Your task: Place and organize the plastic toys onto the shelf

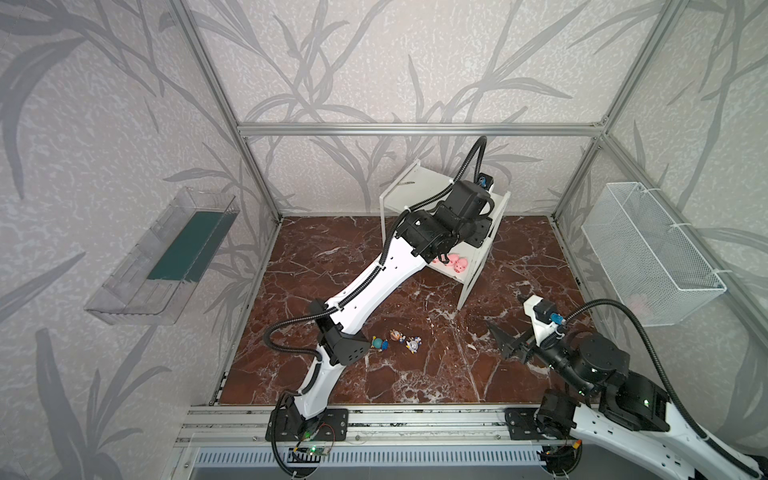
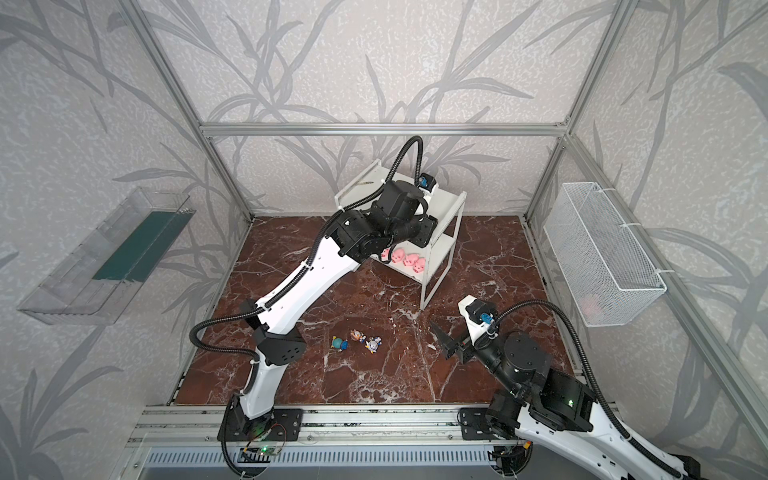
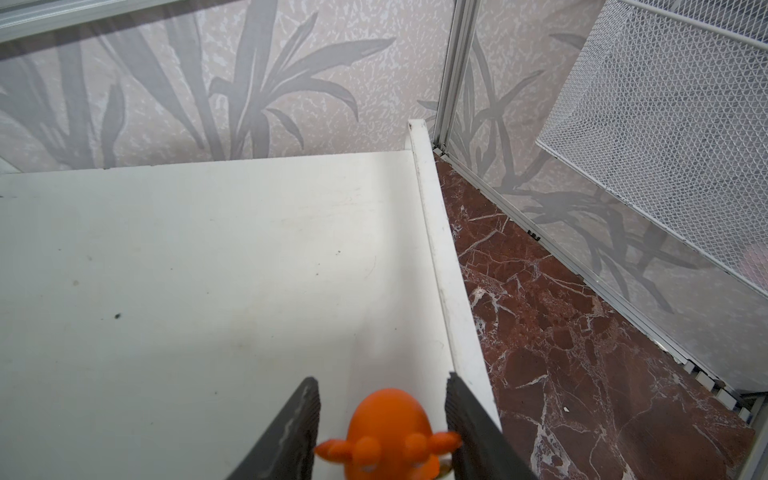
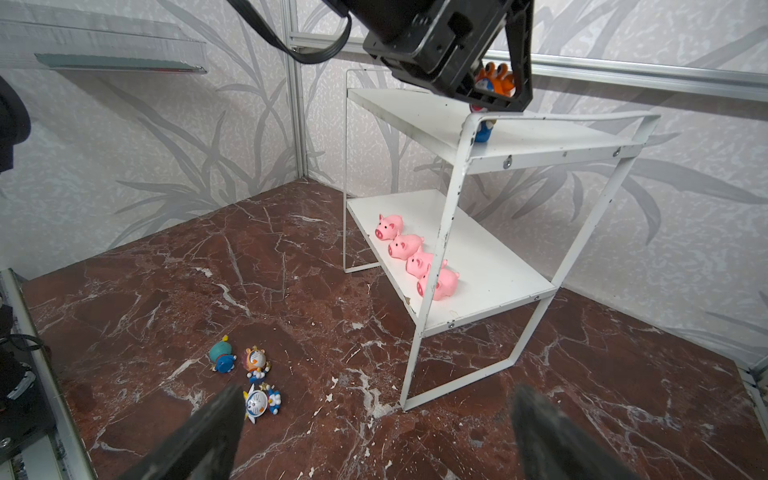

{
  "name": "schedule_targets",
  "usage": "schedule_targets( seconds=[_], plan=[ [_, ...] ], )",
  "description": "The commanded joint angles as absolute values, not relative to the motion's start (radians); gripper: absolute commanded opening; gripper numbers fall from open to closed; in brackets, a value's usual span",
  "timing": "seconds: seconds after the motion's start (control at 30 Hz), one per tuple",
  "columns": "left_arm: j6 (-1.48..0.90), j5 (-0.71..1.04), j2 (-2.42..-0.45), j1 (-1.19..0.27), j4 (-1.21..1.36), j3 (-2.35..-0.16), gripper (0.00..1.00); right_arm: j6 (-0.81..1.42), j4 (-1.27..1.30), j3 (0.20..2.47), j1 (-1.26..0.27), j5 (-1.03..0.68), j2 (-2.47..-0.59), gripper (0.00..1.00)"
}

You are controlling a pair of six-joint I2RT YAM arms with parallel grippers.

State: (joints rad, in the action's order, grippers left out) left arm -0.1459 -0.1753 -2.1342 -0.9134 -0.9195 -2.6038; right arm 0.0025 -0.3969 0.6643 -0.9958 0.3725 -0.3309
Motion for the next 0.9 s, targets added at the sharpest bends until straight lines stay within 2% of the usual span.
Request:
schedule_targets(
  seconds=[0.0,0.47,0.77,0.87],
  plan=[
    [-0.136,-0.177,-2.146,-0.916,-0.936,-2.633,0.52,0.001,-0.39,0.655,-0.994,0.361,-0.325,0.99],
    [-0.14,-0.168,-2.13,-0.915,-0.93,-2.632,0.6,0.001,-0.387,0.653,-0.994,0.358,-0.328,0.99],
    [-0.143,-0.165,-2.126,-0.914,-0.923,-2.632,0.58,0.002,-0.391,0.651,-0.994,0.356,-0.324,0.99],
    [-0.144,-0.161,-2.125,-0.914,-0.921,-2.633,0.55,0.005,-0.393,0.65,-0.994,0.356,-0.324,0.99]
  ],
)
